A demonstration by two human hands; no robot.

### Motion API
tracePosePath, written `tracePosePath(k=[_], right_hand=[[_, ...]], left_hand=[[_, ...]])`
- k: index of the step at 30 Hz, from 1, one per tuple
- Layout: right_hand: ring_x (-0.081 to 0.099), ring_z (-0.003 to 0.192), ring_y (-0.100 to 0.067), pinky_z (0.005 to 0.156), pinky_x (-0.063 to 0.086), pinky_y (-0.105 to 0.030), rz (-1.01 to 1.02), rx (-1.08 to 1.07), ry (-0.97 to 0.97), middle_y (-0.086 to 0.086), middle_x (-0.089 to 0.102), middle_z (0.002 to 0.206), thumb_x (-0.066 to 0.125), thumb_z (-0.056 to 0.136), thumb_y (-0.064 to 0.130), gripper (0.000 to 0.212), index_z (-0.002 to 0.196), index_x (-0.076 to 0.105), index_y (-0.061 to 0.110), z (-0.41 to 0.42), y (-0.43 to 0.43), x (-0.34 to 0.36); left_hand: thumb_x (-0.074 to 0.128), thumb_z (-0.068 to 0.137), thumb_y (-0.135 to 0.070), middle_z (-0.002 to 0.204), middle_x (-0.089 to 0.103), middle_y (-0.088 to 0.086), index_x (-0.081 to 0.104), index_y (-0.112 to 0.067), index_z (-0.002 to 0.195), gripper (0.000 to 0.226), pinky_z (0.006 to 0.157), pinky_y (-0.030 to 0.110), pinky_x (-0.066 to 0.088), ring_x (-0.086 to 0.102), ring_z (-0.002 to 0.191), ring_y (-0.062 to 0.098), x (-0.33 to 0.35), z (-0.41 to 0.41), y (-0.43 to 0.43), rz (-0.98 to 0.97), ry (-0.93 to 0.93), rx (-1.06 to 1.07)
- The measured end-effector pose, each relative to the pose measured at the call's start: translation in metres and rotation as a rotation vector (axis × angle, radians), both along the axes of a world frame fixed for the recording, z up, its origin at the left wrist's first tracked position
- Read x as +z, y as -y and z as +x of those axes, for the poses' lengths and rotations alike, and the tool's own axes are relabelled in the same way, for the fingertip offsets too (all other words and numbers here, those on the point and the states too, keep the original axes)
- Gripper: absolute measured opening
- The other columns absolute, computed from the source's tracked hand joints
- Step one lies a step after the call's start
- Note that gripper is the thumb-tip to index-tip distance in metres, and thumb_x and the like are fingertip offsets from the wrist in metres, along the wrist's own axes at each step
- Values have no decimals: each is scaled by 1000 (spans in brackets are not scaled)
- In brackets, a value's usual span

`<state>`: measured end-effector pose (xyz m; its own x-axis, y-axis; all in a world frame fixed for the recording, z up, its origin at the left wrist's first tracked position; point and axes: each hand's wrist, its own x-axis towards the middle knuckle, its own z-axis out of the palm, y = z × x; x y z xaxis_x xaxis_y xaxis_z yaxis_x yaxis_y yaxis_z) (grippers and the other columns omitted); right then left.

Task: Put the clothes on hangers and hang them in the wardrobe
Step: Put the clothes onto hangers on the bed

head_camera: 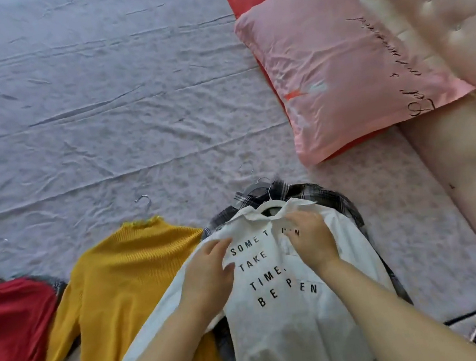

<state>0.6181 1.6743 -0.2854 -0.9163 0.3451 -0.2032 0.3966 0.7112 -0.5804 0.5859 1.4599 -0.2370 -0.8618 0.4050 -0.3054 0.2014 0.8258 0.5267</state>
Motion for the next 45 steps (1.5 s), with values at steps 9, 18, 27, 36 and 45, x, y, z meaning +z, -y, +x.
tracePosePath(k=[9, 18, 27, 36, 45], right_hand=[[44, 118, -23, 99, 33, -28, 40, 107, 111, -3, 57, 123, 59, 88, 19, 37, 125, 56, 14, 27, 23, 15], [46, 120, -22, 104, 33, -32, 76, 322, 17, -5, 56, 125, 60, 88, 23, 40, 126, 54, 12, 8, 99, 62], [43, 122, -21, 101, 35, -31, 137, 546, -67, -4, 53, 129, 59, 90, 28, 43, 130, 50, 15, 21, 243, 95], [46, 121, -22, 98, 38, -31, 204, 764, -76, -4, 54, 128, 61, 89, 28, 44, 130, 51, 15, 76, 458, 101], [45, 122, -21, 101, 36, -30, 156, 1006, -61, -1, 52, 131, 61, 88, 29, 47, 133, 50, 19, 103, 656, 108]], left_hand=[[57, 89, -20, 133, 50, 1, 46, -17, 135, 47, 96, 28, 36, 46, 121, 19, 18, 1, 9, -7, -96, 38], [56, 89, -20, 133, 49, 2, 45, -18, 135, 46, 96, 34, 37, 46, 120, 21, 51, 13, 84, -21, -186, 194], [55, 88, -26, 132, 48, -2, 44, -22, 135, 48, 94, 33, 34, 46, 119, 20, 65, 60, 230, -128, -266, 387], [50, 89, -32, 127, 48, -2, 40, -24, 135, 48, 96, 33, 31, 45, 116, 21, 71, 159, 451, -261, -245, 583], [49, 91, -35, 131, 47, -2, 37, -23, 138, 50, 101, 33, 31, 43, 120, 19, 73, 245, 628, -313, -141, 883]])
